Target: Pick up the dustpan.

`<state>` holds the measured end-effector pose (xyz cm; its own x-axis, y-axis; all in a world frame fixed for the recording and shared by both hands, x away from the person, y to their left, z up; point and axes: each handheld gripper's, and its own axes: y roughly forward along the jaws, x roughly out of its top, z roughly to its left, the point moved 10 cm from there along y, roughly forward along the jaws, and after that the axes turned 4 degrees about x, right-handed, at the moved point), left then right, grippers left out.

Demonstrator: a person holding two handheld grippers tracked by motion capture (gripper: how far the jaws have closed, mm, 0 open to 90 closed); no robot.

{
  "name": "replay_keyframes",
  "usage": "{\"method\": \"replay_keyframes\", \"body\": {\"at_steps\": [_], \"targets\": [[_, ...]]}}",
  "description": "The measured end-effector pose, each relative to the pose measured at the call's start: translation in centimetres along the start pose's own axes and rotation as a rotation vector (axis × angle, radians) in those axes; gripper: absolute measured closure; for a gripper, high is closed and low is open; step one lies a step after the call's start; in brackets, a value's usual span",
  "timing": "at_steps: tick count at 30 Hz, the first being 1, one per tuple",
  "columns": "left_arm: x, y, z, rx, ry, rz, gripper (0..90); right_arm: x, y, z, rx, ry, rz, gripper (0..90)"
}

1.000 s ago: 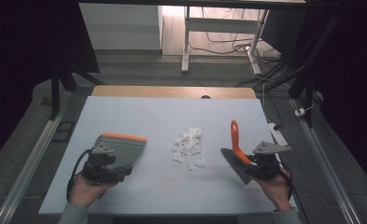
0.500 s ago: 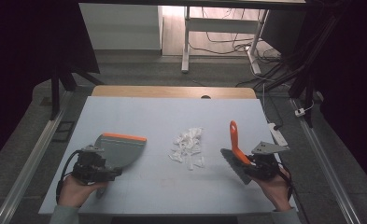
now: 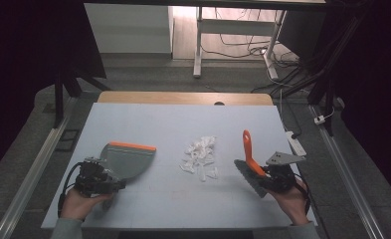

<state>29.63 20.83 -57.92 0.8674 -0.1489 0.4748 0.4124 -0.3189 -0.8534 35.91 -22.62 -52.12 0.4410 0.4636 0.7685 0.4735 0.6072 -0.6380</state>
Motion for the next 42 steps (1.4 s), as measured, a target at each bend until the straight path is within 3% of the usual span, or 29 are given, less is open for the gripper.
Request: {"method": "replay_keyframes", "body": {"at_steps": [11,17,27,35,38,42], "targets": [[-0.7,1.8,0.6,0.015,-0.017,0.046,18.3,-0.1,0.2,0.1,-0.005,0.001,0.004,70.2],[-0.6,2.4,0.7,0.013,-0.033,0.031,20.0,-0.2,0.4,0.1,-0.008,-0.003,0.011,70.2],[-0.6,2.9,0.9,0.017,-0.048,0.026,31.8,-0.3,0.5,0.1,-0.009,-0.003,0.022,70.2],[-0.4,3.0,0.9,0.01,-0.063,0.003,48.8,-0.2,0.5,0.1,-0.02,-0.005,0.017,70.2],[-0.4,3.0,0.8,-0.021,-0.075,-0.001,53.5,-0.2,0.5,0.1,-0.021,-0.008,0.018,70.2],[-0.4,2.9,1.1,-0.005,-0.081,-0.008,60.3,-0.3,0.4,0.0,-0.022,-0.008,0.019,70.2]]}}
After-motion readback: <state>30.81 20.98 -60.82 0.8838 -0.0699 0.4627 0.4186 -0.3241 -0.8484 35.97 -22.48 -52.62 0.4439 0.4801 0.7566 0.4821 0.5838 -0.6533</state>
